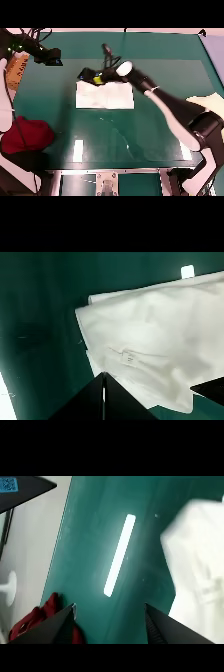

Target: Fold the shirts.

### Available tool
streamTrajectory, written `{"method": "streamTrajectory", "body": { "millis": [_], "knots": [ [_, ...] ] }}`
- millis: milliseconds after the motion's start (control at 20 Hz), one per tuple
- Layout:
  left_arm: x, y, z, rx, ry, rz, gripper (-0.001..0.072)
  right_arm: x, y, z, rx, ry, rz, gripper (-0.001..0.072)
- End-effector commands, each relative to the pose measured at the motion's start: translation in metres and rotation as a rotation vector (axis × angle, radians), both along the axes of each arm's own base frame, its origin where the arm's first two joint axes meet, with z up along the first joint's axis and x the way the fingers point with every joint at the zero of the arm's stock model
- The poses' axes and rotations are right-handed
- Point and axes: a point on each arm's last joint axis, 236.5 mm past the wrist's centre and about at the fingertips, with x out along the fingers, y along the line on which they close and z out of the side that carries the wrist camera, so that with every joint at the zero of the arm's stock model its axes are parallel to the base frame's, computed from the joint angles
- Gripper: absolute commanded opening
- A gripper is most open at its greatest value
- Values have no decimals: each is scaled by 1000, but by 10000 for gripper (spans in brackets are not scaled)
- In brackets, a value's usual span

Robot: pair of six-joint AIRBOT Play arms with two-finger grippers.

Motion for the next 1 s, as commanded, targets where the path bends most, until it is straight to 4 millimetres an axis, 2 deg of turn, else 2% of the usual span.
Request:
{"method": "streamTrajectory", "body": {
  "millis": [0,100,250,350,450,550,600,700,850,950],
  "knots": [
    [-1,13,1,17,-8,-11,24,14,-4,-5,-9,-37,-52,491],
    [-2,13,1,17,-6,-12,24,32,-60,6,-38,4,-51,490],
    [-1,13,1,18,-8,-11,24,51,-166,6,-131,85,-68,490],
    [-1,13,1,18,-8,-10,24,50,-234,-10,-191,181,-82,491],
    [-1,13,1,18,-9,-9,24,40,-298,-36,-242,299,-114,491],
    [-1,13,0,16,-8,-7,24,28,-333,-66,-231,408,-164,491],
    [-1,13,-4,14,1,-3,24,19,-341,-83,-226,456,-181,491],
    [-5,12,-16,10,35,1,24,6,-337,-114,-212,493,-170,491],
    [-9,12,-24,8,59,0,24,0,-306,-144,-152,514,-157,491],
    [-9,12,-24,8,58,1,24,1,-276,-155,-110,521,-132,491]
  ]
}}
